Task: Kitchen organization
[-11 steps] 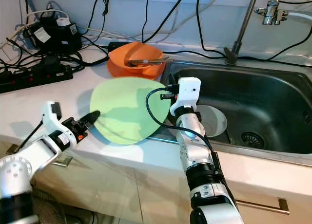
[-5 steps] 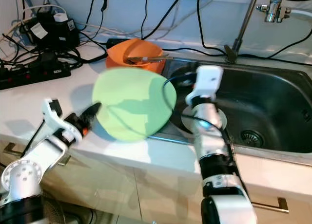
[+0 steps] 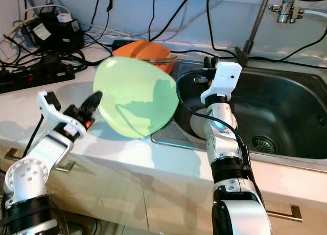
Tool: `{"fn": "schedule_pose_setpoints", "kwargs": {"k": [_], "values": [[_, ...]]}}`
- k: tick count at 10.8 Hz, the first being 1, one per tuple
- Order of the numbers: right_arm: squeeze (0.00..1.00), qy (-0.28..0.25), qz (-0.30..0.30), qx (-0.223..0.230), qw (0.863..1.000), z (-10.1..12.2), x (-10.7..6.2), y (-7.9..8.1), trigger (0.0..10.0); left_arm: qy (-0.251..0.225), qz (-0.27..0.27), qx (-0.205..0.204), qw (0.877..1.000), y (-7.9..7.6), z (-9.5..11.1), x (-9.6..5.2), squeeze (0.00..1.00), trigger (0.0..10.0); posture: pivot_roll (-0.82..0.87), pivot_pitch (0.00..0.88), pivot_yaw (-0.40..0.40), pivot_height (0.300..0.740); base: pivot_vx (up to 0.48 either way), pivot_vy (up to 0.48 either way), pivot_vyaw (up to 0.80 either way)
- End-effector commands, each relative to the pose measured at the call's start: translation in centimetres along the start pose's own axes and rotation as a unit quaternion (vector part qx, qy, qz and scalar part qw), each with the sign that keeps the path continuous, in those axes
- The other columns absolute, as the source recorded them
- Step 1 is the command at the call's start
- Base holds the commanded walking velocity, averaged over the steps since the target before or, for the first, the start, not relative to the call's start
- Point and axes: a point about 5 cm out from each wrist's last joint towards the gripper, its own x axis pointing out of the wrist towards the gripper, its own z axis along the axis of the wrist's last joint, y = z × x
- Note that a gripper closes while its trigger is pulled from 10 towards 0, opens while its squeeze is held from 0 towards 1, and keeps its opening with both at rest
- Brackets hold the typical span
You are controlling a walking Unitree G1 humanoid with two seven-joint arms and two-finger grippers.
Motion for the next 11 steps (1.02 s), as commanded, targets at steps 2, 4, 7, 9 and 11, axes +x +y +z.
{"fn": "schedule_pose_setpoints", "kwargs": {"k": [2, 4, 7, 9, 11], "values": [[0.0, -0.014, -0.005, 0.005, 1.0, 0.6, 0.2, -0.1, 10.0, -0.047, -0.047, -0.021, 0.998, -2.0, 1.4, 1.0, 0.0, 10.0, 0.21, 0.0, 0.032, 0.74, 0.0, 0.0, 0.0], [0.0, -0.014, -0.005, 0.006, 1.0, 0.6, 0.2, -0.1, 10.0, -0.07, -0.062, -0.039, 0.995, -2.7, 1.8, 1.6, 0.0, 10.0, 0.2, 0.0, 0.032, 0.74, 0.0, 0.0, 0.0], [1.0, -0.01, -0.007, 0.044, 0.999, 0.6, 0.1, -0.1, 10.0, -0.089, -0.073, -0.048, 0.992, -3.4, 2.1, 2.8, 0.0, 10.0, 0.19, 0.0, 0.038, 0.74, 0.0, 0.0, 0.0], [1.0, 0.005, -0.009, 0.123, 0.992, 0.4, 0.1, -0.1, 10.0, -0.089, -0.078, -0.045, 0.992, -3.6, 2.1, 3.3, 0.0, 10.0, 0.19, 0.0, 0.044, 0.74, 0.0, 0.0, 0.0], [1.0, 0.026, -0.017, 0.215, 0.976, 0.1, 0.1, -0.5, 10.0, -0.09, -0.078, -0.042, 0.992, -3.5, 2.0, 3.6, 0.0, 10.0, 0.18, 0.0, 0.045, 0.74, 0.0, 0.0, 0.0]]}}
